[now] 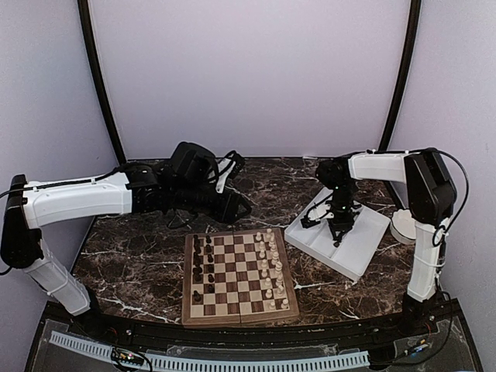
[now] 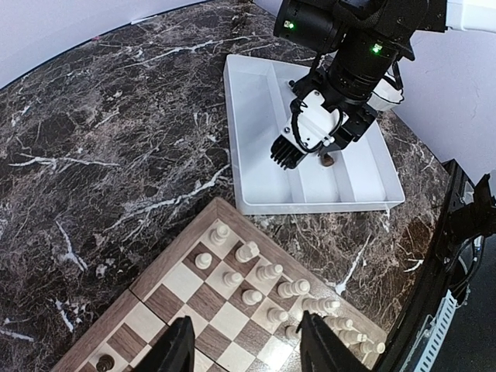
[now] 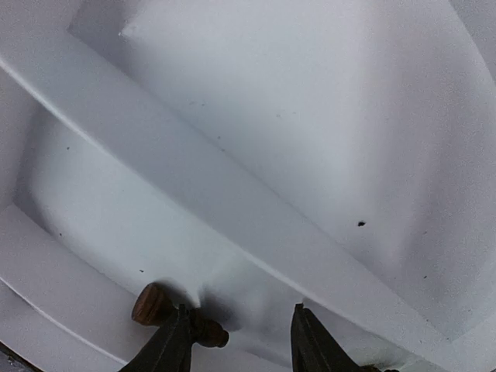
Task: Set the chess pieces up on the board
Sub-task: Pick up the bishop from the storage box.
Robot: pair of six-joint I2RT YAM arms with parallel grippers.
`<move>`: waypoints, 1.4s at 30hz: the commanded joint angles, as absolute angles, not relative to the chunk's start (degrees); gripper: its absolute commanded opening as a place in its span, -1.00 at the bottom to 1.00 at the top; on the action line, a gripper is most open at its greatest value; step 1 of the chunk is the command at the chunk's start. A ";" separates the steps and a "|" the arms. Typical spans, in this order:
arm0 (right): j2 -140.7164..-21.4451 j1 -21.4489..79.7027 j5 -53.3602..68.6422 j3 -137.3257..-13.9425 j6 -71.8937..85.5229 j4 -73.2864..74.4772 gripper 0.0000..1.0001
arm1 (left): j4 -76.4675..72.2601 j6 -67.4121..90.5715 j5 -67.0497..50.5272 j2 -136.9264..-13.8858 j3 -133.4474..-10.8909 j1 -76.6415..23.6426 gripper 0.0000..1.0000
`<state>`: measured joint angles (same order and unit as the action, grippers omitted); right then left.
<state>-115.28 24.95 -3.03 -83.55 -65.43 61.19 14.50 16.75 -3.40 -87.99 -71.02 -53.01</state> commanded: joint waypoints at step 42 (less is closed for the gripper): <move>-109.47 26.32 -0.89 -75.39 -63.85 53.30 -0.87 | 9.48 16.78 -5.32 -85.30 -67.37 -52.86 -0.04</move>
